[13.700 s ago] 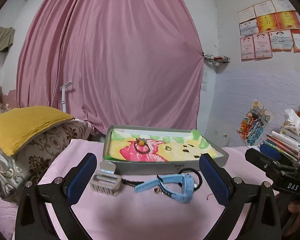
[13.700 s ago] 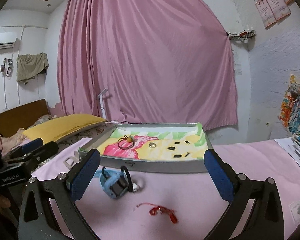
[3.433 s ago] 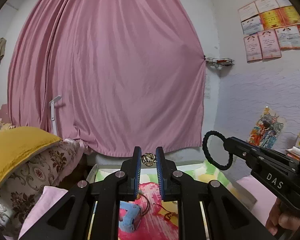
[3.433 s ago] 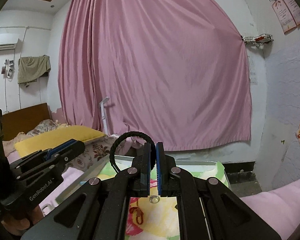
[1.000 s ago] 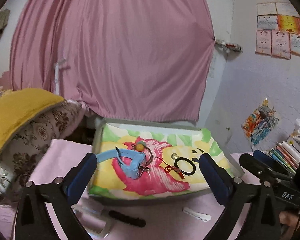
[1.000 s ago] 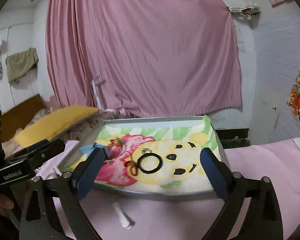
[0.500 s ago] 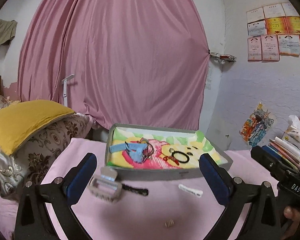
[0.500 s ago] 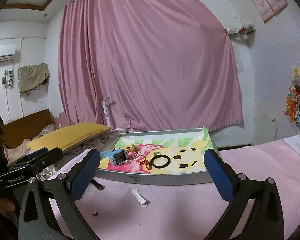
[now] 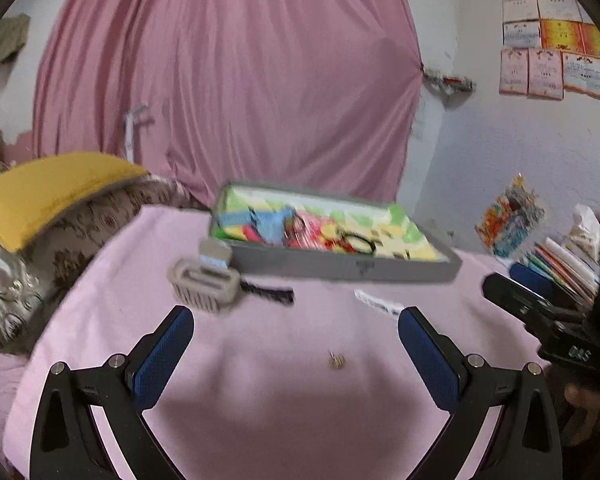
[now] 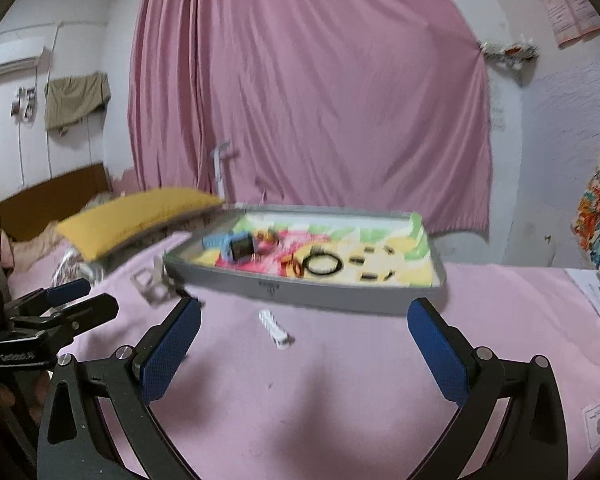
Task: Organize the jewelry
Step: 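Move both tools toward the remaining gold earring and white hair clip, then grasp the gold earring with the left tool while the right tool grasps the white hair clip, then lift and carry the earring and white clip over the tray with both tools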
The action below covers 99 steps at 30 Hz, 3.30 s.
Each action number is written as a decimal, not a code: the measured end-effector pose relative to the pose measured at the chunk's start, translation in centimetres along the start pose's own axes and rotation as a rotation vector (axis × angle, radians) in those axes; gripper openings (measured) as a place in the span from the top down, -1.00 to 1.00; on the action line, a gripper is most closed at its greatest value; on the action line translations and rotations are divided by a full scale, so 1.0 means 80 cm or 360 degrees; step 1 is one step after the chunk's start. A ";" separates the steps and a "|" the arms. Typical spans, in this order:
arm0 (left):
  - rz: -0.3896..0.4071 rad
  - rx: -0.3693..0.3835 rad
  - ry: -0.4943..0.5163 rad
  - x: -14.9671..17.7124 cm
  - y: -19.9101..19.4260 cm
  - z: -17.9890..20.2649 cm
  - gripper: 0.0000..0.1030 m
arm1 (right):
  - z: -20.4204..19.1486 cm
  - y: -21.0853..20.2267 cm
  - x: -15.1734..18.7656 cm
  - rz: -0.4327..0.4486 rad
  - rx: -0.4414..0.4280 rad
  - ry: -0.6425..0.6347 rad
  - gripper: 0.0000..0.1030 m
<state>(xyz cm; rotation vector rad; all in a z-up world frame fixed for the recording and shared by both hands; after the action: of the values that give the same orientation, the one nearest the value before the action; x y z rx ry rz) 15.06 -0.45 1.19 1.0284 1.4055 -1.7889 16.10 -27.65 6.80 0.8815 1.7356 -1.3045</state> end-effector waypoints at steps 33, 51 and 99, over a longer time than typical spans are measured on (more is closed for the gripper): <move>-0.0535 0.0212 0.0268 0.023 0.071 0.043 0.42 | -0.028 0.143 0.027 -0.0793 -0.0129 -0.0172 0.28; -0.0534 0.0225 0.0286 0.025 0.072 0.054 0.74 | -0.031 0.136 0.031 -0.0778 -0.0152 -0.0245 0.73; 0.0442 -0.0123 0.0181 -0.174 0.159 0.042 0.74 | 0.003 0.126 -0.143 0.0335 0.0210 0.0001 0.74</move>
<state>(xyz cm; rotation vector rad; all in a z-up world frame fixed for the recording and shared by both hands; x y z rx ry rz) 32.06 -6.45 7.66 1.2343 1.3144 -1.4858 30.19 -26.41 12.54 1.1080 1.5239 -1.2881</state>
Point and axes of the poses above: each gripper's, at about its wrist camera, not at the fingertips, and y roughly the way its jaws point, z to its right, x to its underside, the point moved 3 cm from there along y, roughly the way its jaws point, and after that the axes turned 6 degrees about y, right-handed, at the moved point
